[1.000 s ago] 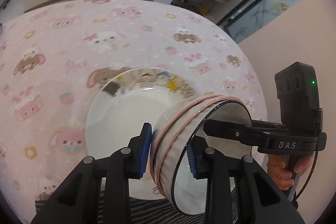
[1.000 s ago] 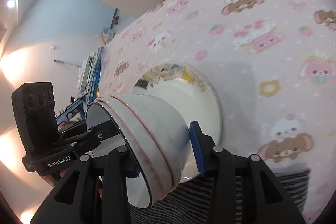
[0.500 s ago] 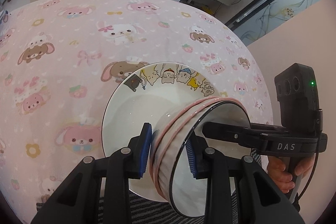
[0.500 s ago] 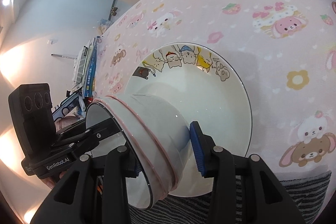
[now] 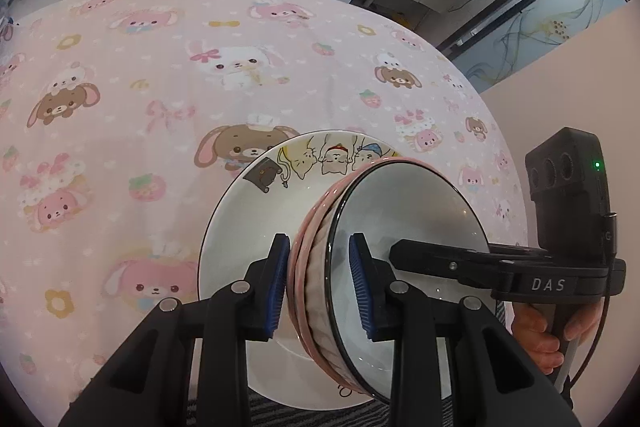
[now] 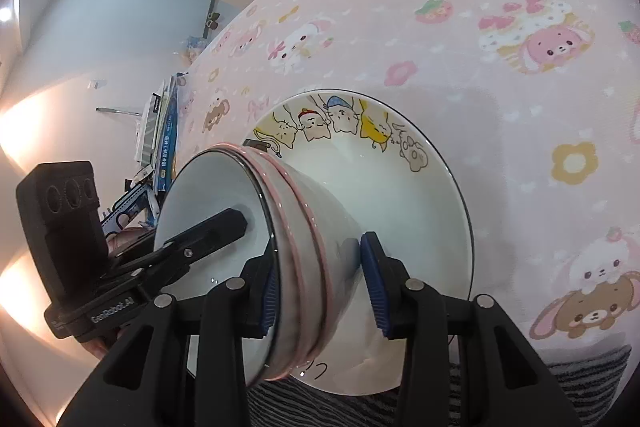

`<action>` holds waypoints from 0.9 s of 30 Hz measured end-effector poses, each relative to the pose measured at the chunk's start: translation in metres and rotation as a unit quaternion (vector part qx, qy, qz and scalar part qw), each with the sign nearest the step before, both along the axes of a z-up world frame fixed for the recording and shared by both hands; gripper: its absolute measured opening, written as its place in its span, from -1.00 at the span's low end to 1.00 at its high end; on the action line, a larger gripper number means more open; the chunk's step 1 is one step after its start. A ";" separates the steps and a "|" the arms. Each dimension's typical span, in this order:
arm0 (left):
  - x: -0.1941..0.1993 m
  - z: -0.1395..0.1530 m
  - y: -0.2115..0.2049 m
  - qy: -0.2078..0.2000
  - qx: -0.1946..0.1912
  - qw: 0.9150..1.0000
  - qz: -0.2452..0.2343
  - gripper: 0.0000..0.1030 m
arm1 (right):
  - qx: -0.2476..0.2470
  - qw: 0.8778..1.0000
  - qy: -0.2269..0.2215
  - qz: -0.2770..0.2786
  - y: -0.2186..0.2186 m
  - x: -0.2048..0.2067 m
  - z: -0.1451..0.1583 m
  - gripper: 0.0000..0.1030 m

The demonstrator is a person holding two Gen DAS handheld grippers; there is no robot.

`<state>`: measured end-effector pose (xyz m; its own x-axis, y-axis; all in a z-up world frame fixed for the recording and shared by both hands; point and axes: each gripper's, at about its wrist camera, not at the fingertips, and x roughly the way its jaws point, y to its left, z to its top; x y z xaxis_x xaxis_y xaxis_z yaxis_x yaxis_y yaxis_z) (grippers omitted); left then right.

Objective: Organize plates and bowls
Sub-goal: 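Lower the nested bowls with both tools onto the plate stack center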

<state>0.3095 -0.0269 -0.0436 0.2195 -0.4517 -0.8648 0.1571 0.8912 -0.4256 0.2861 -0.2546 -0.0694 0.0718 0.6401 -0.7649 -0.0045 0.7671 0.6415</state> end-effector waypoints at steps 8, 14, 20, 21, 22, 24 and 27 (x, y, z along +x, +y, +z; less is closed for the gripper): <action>0.001 -0.008 0.016 0.021 -0.046 0.998 0.032 -0.37 | -0.032 0.999 -0.013 0.015 0.008 -0.002 0.005 -0.27; -0.017 0.014 0.014 -0.039 -0.033 0.998 0.020 -0.37 | -0.123 0.984 -0.123 0.045 0.023 -0.017 0.036 -0.27; -0.039 0.046 0.018 -0.115 -0.012 0.993 0.021 -0.12 | -0.135 0.974 -0.175 0.039 0.024 -0.031 0.062 -0.11; -0.043 0.051 0.019 -0.134 -0.004 0.991 0.024 -0.02 | -0.141 0.971 -0.189 0.039 0.023 -0.035 0.067 -0.11; -0.049 0.058 0.021 -0.156 0.001 0.987 0.030 0.03 | -0.144 0.968 -0.200 0.037 0.022 -0.038 0.072 -0.06; -0.060 0.070 0.026 -0.192 0.004 0.981 0.039 0.16 | -0.141 0.965 -0.218 0.027 0.017 -0.045 0.082 0.02; -0.083 0.091 0.028 -0.259 0.024 0.965 0.046 0.41 | -0.135 0.962 -0.235 0.017 0.014 -0.057 0.095 0.14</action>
<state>0.2261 0.0014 0.0472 0.6645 -0.3724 -0.6479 0.2567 0.9280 -0.2701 0.2291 -0.2404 0.0256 0.4328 0.4315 -0.7915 -0.2743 0.8994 0.3403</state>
